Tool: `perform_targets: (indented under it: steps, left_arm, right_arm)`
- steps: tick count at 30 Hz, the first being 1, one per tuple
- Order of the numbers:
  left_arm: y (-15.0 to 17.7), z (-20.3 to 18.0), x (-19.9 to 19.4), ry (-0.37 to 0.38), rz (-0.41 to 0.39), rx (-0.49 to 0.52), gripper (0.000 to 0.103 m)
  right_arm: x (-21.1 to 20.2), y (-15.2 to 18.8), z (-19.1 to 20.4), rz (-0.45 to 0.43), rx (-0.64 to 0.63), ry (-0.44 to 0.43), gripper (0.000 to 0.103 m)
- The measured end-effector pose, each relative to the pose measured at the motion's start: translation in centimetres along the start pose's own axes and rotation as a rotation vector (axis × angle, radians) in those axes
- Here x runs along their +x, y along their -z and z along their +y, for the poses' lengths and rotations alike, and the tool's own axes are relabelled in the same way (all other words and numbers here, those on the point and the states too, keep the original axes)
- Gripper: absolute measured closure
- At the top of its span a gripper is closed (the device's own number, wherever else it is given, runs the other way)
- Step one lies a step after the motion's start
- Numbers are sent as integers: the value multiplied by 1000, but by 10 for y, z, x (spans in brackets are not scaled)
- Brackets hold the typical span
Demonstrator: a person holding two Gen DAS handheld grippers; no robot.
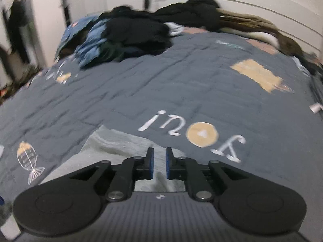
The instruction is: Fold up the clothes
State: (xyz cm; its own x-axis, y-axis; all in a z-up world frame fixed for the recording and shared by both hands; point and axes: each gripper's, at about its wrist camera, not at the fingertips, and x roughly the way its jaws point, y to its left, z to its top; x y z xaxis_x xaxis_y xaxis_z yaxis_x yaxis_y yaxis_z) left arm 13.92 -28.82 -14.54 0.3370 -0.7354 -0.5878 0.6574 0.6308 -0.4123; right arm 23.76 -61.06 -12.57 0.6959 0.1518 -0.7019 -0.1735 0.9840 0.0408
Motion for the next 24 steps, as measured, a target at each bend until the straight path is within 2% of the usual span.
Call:
perform_targets:
  steps: [5,8,13,17,21,24]
  left_arm:
    - [0,1,1,-5,2,-8,42]
    - [-1,1,0,-1,0,-12,42]
    - [0,-1,0,1,4,1,42]
    - [1,-1,-1,-1,5,1,42]
    - [2,-2,1,-13,10,17,42]
    - [2,-3,2,-17,13,19,42]
  right_arm:
    - [35,-1,7,117,-8,-22,91]
    - [40,1,14,145,-21,-30,91]
    - [47,4,25,190,-44,-45,77]
    - [44,-2,2,129,164,-93,69]
    - [50,-6,-15,87,317,-138,67]
    - [65,-7,-12,130,326,-111,70]
